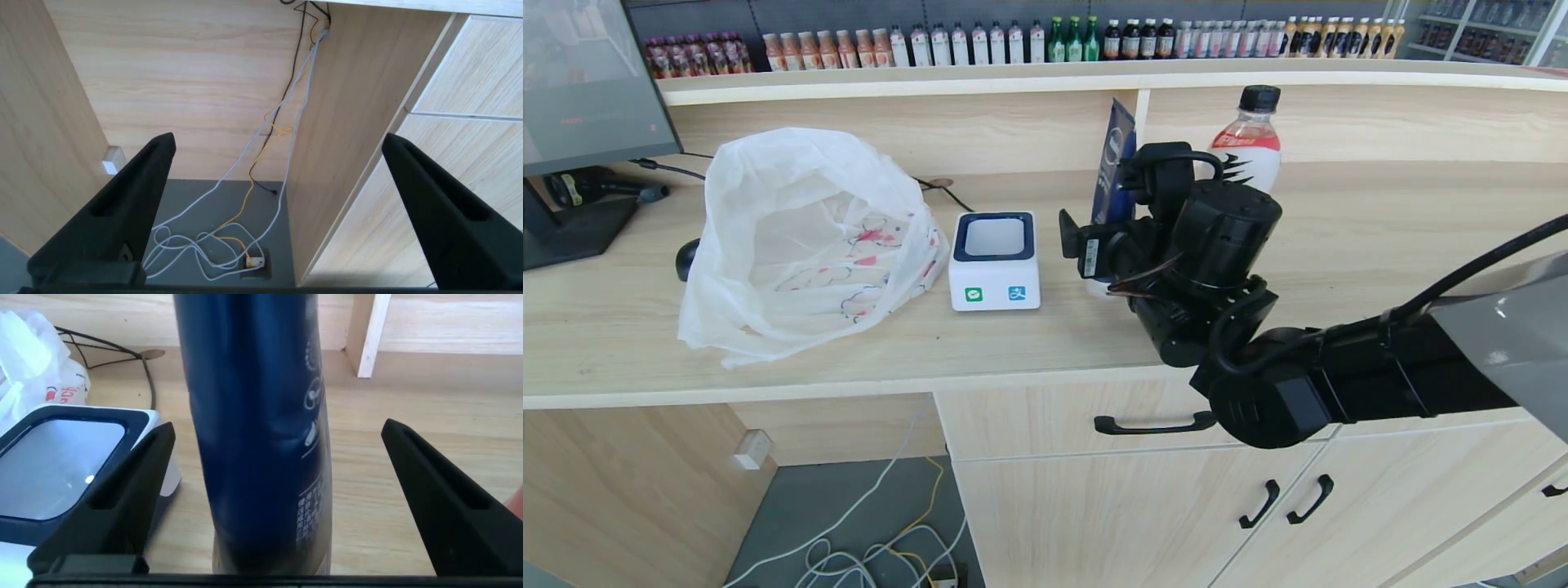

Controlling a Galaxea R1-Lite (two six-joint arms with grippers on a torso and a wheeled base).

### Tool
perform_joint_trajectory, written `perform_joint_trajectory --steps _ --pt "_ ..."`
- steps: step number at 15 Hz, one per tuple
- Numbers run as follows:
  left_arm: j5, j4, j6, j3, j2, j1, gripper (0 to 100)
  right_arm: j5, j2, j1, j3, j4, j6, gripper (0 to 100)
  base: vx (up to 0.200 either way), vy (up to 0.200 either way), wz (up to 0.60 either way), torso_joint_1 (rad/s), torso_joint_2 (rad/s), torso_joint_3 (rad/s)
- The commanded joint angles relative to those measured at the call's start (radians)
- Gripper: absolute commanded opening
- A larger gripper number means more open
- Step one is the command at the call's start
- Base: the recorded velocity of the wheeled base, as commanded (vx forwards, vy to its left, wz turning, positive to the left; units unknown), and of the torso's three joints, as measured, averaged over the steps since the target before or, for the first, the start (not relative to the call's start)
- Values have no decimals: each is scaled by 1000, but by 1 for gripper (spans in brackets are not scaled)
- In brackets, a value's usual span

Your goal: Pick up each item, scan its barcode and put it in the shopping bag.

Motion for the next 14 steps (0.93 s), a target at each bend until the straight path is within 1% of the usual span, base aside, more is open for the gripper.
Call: perform_joint_trajectory --steps 1,9,10,14 --pt "0 0 0 0 0 0 100 0 12 -7 -7 0 0 100 0 0 0 0 0 0" --pt "0 0 0 0 0 0 100 0 23 -36 -29 4 0 100 0 0 0 0 0 0" --pt "0 0 -2 0 0 0 100 0 28 -36 -32 4 0 0 0 0 0 0 0 0" --pt "0 0 -2 0 0 0 100 0 31 -36 -38 4 0 0 0 0 0 0 0 0"
